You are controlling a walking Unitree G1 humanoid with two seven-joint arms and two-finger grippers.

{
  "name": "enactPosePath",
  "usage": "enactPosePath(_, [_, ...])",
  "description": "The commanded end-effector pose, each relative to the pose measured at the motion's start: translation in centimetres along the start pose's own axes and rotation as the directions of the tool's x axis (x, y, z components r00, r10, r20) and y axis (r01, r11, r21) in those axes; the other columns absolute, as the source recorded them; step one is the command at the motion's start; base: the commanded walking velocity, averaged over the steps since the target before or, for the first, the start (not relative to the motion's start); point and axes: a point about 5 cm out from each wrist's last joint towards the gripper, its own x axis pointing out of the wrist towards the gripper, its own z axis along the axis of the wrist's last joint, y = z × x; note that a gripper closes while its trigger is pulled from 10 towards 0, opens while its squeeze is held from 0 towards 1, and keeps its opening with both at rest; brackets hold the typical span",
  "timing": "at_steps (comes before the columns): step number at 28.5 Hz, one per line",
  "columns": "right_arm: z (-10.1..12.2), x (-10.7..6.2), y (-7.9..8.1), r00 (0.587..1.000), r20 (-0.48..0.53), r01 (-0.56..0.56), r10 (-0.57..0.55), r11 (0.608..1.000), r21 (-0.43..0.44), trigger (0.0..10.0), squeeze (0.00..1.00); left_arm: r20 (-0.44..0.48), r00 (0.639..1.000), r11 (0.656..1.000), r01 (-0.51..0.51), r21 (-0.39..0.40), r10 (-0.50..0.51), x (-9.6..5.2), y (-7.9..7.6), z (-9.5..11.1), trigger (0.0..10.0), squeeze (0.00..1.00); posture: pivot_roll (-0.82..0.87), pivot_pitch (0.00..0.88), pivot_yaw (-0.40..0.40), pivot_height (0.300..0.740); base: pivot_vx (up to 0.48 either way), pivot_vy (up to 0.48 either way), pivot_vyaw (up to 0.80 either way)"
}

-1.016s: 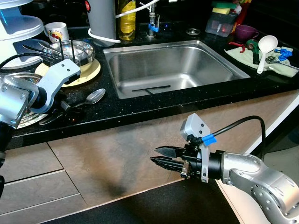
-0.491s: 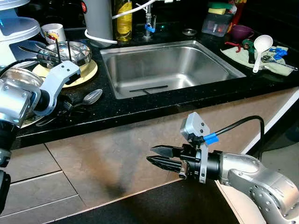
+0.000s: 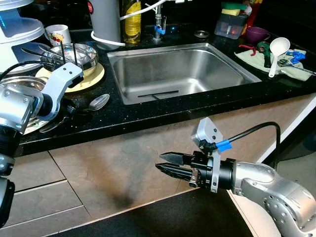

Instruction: Kitchen organization

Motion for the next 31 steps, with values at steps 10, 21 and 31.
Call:
enactPosePath(10, [0.4,-0.1,0.1,1.0,0.013,-0.008,0.008,1.0,-0.005,10.0,0.0,-0.072,0.996,0.998,0.051,0.033,-0.049,0.0,-0.5,-0.8,2.5,0.0,-0.07,0.185,-0.022,0.74,0.0,0.0,0.0])
enactPosePath(21, [0.4,-0.2,0.1,1.0,0.01,-0.01,0.01,1.0,0.0,10.0,0.0,-0.107,0.992,0.996,0.075,0.037,-0.071,0.2,-0.6,-1.4,0.0,0.0,-0.08,0.186,-0.021,0.74,0.0,0.0,0.0])
enactPosePath(31, [0.4,-0.2,0.1,1.0,0.007,-0.008,0.008,1.0,0.0,10.0,0.0,-0.111,0.991,0.996,0.08,0.025,-0.077,0.2,-0.7,-1.6,0.0,0.0,-0.08,0.187,-0.021,0.74,0.0,0.0,0.0])
